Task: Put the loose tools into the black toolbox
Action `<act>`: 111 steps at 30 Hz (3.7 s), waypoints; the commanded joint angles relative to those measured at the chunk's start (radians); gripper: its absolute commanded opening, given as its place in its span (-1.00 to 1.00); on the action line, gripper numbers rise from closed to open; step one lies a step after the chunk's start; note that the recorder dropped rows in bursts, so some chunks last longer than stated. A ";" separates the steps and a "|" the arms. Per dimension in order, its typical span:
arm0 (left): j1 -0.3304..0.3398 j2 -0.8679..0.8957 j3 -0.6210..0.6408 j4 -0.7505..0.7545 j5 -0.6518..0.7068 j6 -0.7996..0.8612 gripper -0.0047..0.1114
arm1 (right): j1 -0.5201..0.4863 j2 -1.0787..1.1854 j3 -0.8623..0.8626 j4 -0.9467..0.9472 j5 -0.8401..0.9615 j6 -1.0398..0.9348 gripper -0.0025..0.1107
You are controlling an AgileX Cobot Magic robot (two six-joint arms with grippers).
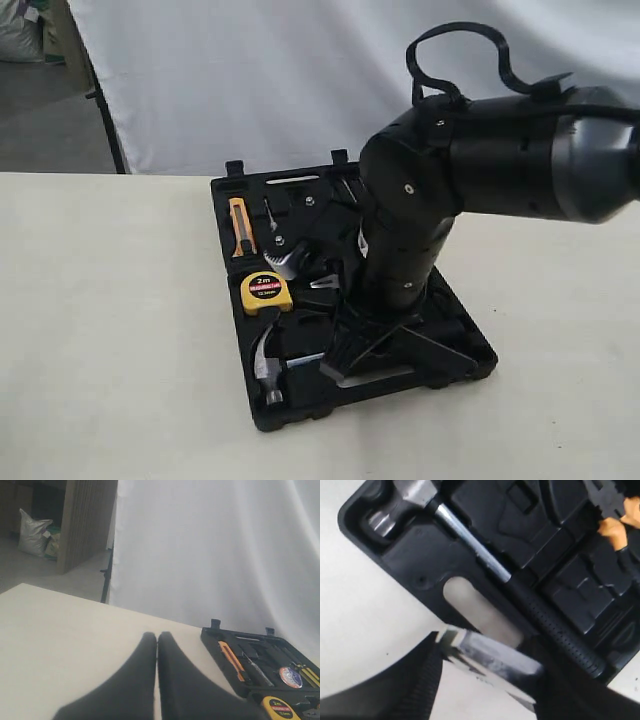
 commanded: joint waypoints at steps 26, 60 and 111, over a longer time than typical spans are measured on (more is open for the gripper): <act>0.025 -0.003 -0.003 0.004 -0.007 -0.005 -0.91 | -0.006 0.337 -0.282 -0.167 -0.069 -0.408 -0.96; 0.025 -0.003 -0.003 0.004 -0.007 -0.005 -0.91 | -0.006 0.373 -0.282 -0.153 -0.132 -0.370 -0.15; 0.025 -0.003 -0.003 0.004 -0.007 -0.005 -0.91 | -0.297 0.458 -0.550 0.385 0.226 -0.655 -0.37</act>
